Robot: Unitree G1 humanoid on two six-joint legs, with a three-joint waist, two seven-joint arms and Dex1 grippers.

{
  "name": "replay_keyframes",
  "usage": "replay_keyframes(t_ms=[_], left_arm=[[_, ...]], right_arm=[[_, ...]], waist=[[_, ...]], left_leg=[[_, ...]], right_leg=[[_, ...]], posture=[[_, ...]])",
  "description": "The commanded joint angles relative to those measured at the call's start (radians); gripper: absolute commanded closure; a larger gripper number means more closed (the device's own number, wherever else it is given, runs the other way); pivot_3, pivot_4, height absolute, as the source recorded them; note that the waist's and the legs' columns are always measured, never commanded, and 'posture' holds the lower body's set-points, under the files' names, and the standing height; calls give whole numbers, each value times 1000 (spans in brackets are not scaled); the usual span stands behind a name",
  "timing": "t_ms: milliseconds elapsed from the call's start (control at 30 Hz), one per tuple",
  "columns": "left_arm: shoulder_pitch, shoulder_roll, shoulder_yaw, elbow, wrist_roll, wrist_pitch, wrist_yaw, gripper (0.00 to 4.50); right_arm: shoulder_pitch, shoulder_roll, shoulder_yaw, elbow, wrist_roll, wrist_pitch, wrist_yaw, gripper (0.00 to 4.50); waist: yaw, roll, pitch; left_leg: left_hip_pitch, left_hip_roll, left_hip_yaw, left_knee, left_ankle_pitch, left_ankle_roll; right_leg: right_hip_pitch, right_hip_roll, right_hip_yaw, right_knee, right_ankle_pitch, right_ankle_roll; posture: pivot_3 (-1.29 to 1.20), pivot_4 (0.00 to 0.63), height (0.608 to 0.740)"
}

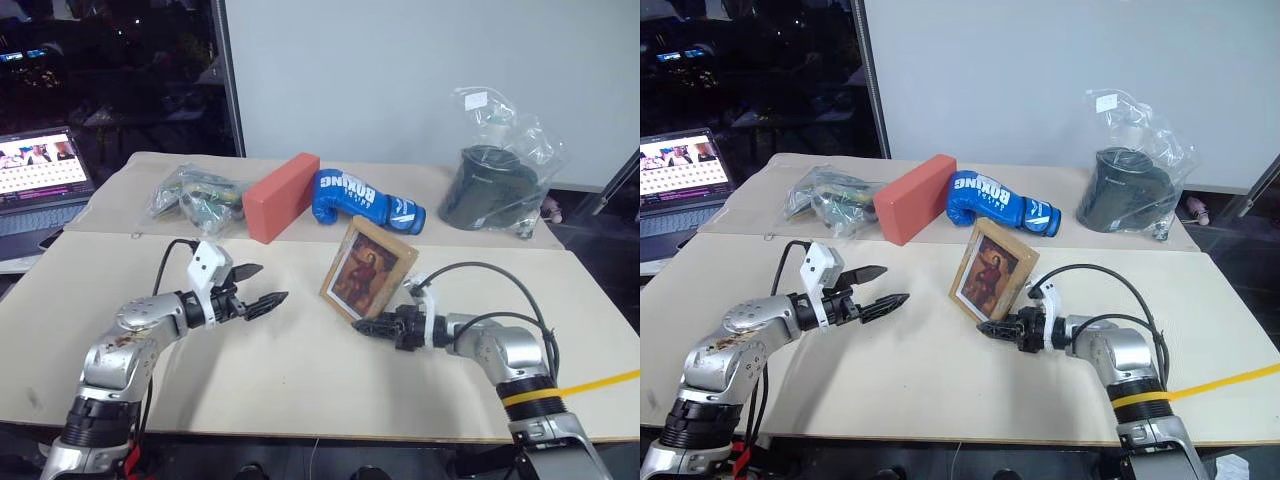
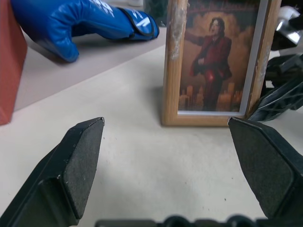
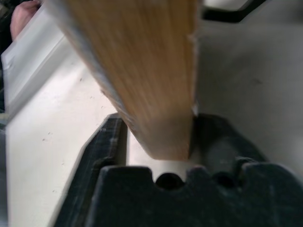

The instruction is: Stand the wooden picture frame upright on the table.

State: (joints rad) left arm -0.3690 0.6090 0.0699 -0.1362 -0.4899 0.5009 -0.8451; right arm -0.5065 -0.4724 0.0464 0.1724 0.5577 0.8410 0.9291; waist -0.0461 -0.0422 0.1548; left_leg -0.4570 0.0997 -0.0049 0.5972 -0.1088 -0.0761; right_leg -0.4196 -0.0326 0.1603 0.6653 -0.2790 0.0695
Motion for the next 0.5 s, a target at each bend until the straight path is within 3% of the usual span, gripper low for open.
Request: replay_keyframes(t_ms=[33, 333, 500], left_arm=[[19, 36, 57, 18, -2, -58, -43, 0], [148, 39, 58, 45, 86, -143, -3, 0], [178, -18, 41, 43, 148, -168, 92, 0]], right_arm=[[77, -63, -100, -101, 83, 26, 59, 58], [410, -257, -324, -364, 198, -12, 166, 22], [424, -167, -438, -389, -35, -376, -104, 22]], waist=[[2, 0, 0], [2, 0, 0], [-8, 0, 0]], left_leg=[[0, 0, 0, 0, 0, 0], [0, 0, 0, 0, 0, 0], [2, 0, 0, 1, 0, 0]], right_leg=[[0, 0, 0, 0, 0, 0], [0, 0, 0, -1, -4, 6], [1, 0, 0, -1, -3, 8]], posture=[[0, 150, 727], [0, 150, 727], [0, 150, 727]])
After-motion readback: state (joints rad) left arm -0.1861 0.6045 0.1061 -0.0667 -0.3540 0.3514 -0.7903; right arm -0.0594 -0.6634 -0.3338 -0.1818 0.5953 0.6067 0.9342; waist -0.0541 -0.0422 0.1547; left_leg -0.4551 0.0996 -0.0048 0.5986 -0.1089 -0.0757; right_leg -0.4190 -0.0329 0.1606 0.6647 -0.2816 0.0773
